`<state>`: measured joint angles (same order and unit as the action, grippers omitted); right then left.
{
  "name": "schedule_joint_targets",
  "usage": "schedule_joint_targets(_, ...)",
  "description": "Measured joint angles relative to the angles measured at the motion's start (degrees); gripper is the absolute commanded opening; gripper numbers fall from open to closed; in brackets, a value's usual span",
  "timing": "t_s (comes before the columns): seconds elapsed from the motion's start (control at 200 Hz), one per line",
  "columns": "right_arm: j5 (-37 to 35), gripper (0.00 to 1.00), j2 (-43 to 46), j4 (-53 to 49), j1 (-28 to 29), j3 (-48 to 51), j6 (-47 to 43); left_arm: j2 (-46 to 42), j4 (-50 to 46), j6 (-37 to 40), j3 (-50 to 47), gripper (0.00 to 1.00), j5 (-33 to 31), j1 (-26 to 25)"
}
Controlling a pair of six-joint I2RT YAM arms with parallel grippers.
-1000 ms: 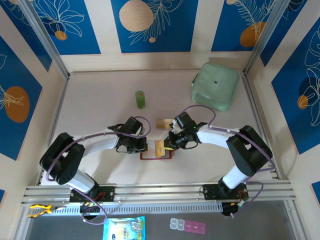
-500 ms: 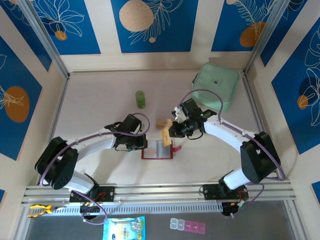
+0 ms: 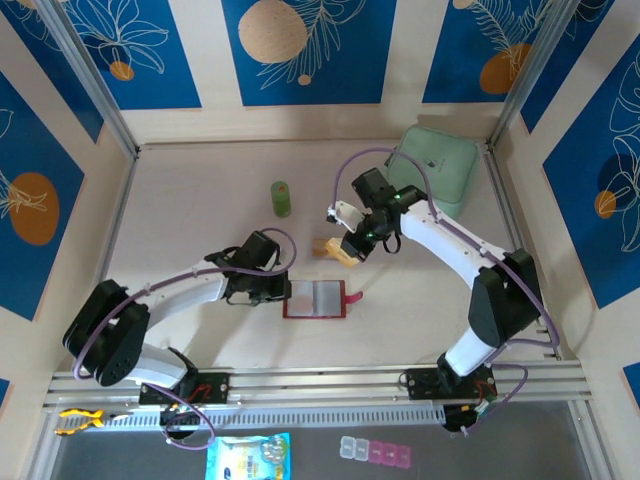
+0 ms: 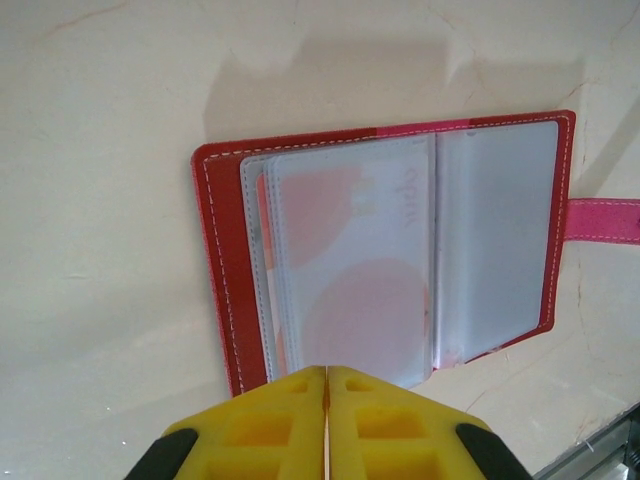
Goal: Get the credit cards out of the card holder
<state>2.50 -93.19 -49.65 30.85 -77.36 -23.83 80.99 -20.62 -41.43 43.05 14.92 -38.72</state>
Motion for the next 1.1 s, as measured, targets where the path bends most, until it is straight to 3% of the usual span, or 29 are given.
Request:
schedule_joint_targets(0.21, -1.2, 0.0, -6.5, -5.7, 0.0, -10.1, -14.8, -0.7, -0.2, 0.0, -0.5, 0.09, 0.0, 0.5)
schedule_joint_targets(0.415, -2.4, 0.0, -14.6, -9.7, 0.0, -18.5, -22.1, -0.9, -0.3, 0.0, -1.0, 0.09, 0.0, 0.5)
schedule_joint_targets(0.68, -2.6, 0.0, -21.3, -12.5, -0.3, -27.0, -25.9, -1.4, -1.0, 0.0, -1.1, 0.09, -0.2, 0.9)
schedule_joint_targets(1.1, -3.8, 0.0, -24.0, -12.7, -0.6, -27.0, -27.8, -2.6, -1.3, 0.0, -1.9, 0.1, -0.4, 1.1)
